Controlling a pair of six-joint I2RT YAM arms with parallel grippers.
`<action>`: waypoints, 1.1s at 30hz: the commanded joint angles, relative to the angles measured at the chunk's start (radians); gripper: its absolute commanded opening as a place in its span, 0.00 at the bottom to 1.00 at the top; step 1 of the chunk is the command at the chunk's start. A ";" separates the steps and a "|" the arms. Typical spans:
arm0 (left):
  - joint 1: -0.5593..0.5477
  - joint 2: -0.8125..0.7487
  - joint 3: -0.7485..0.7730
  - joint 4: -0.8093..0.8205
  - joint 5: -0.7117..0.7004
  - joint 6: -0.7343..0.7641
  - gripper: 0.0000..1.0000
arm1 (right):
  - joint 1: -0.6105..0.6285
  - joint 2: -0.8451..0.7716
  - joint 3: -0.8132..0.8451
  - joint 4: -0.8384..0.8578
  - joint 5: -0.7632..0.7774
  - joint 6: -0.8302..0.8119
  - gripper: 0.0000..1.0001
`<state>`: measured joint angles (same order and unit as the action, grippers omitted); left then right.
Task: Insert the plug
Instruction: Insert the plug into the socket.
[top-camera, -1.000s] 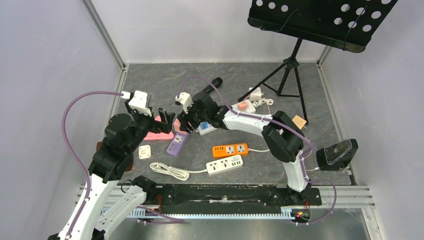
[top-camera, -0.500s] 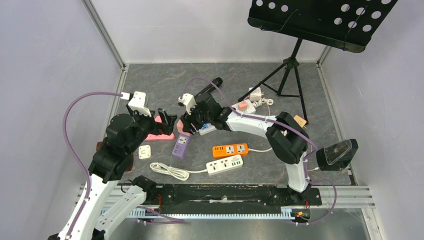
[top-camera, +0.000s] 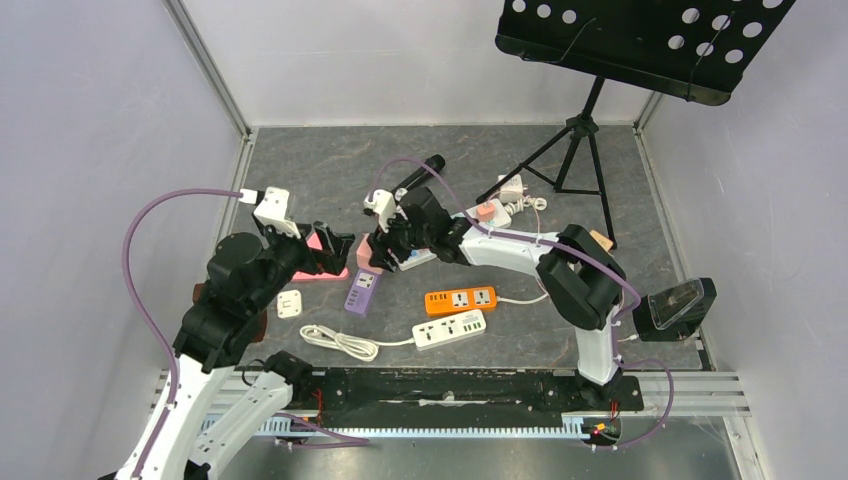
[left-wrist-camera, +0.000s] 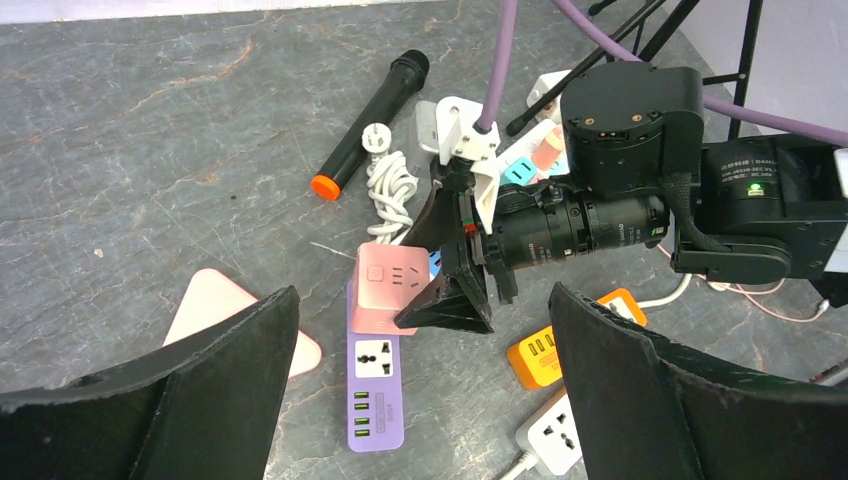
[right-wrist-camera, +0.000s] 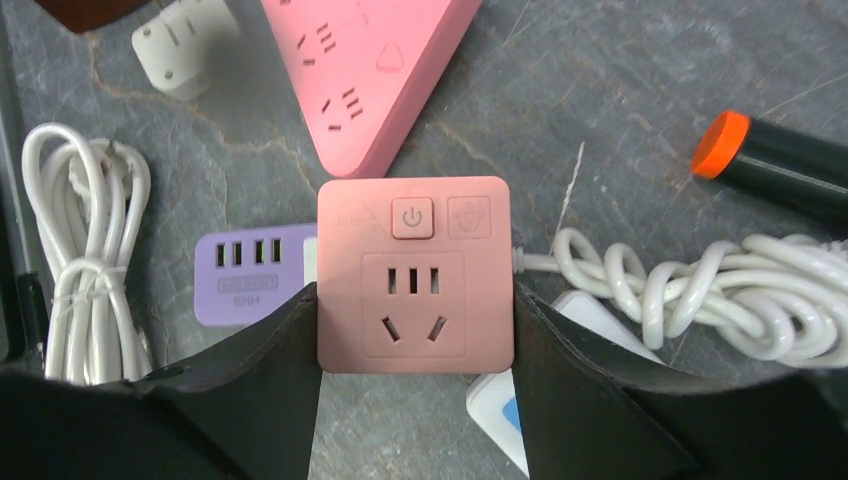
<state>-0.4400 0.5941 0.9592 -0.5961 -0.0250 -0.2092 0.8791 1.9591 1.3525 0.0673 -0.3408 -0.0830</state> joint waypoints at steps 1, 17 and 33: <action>0.001 -0.004 -0.004 0.031 0.020 -0.032 1.00 | -0.013 -0.049 -0.057 0.051 -0.060 -0.042 0.00; 0.002 -0.016 -0.005 0.033 -0.021 -0.008 1.00 | -0.039 0.023 -0.117 0.139 -0.061 -0.005 0.00; 0.002 -0.007 -0.004 0.044 -0.009 -0.003 0.99 | -0.038 0.013 -0.122 0.036 0.092 -0.020 0.00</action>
<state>-0.4400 0.5873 0.9356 -0.5915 -0.0284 -0.2092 0.8520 1.9495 1.2171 0.2714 -0.3603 -0.0708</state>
